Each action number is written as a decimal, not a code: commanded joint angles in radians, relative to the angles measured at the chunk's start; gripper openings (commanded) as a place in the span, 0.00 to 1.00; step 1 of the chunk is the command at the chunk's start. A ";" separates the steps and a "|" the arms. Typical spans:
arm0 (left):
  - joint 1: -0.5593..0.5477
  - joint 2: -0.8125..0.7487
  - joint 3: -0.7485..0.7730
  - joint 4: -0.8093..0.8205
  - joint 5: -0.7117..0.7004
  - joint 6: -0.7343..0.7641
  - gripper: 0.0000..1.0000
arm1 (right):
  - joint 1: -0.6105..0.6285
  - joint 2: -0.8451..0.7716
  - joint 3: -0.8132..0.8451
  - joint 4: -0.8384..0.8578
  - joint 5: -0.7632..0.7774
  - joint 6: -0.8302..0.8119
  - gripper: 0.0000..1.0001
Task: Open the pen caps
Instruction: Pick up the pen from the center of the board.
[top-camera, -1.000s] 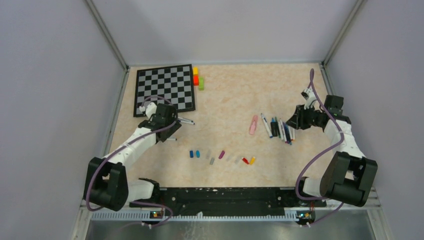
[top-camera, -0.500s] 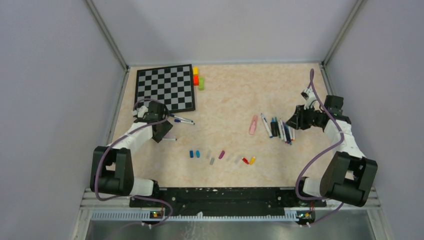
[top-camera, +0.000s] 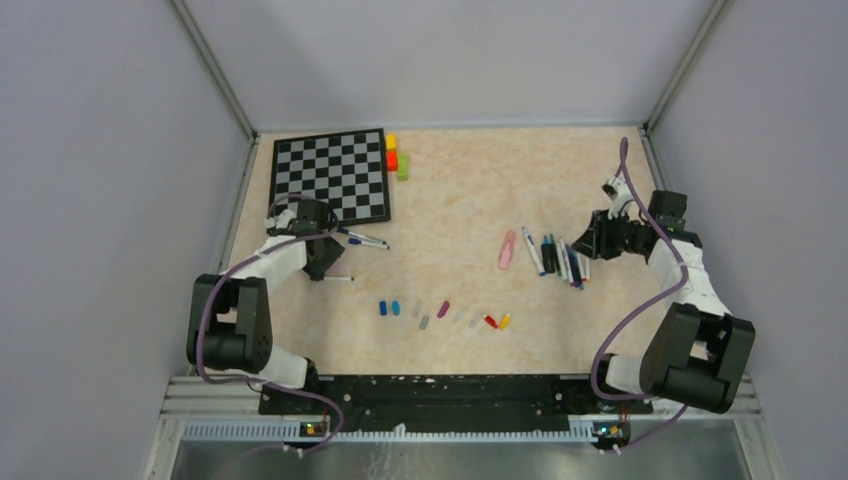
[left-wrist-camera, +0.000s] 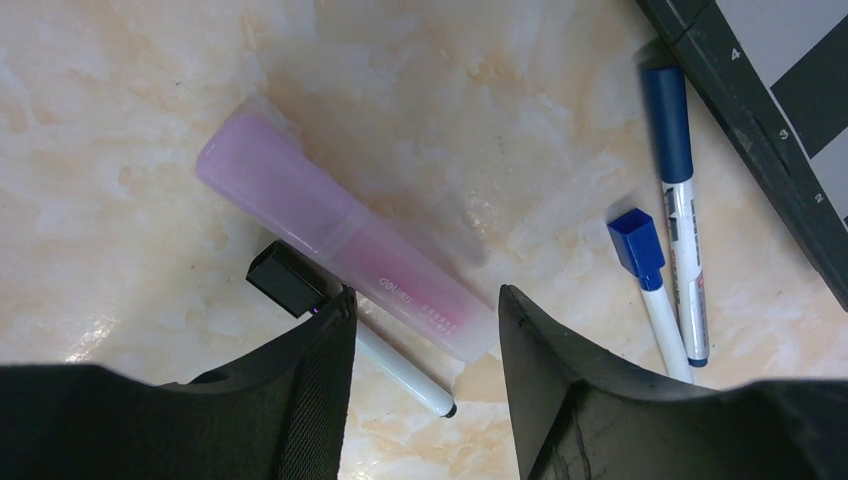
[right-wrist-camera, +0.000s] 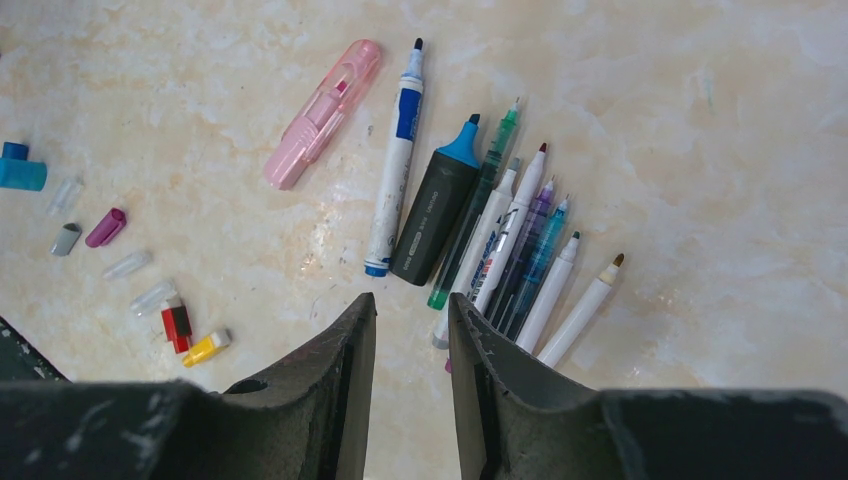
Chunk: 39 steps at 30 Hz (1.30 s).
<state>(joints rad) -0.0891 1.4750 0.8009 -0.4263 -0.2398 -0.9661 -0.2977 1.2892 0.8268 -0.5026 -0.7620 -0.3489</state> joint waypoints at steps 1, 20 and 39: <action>0.013 0.024 0.044 0.027 -0.004 0.006 0.57 | -0.013 -0.033 0.046 0.012 -0.011 -0.021 0.32; 0.034 0.377 0.380 -0.260 -0.030 -0.033 0.43 | -0.013 -0.037 0.048 0.010 -0.006 -0.024 0.32; 0.042 0.194 0.260 -0.215 -0.008 -0.006 0.12 | -0.014 -0.042 0.052 0.003 -0.007 -0.028 0.32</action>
<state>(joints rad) -0.0540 1.7691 1.1194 -0.6399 -0.2512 -0.9939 -0.2977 1.2888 0.8268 -0.5049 -0.7612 -0.3576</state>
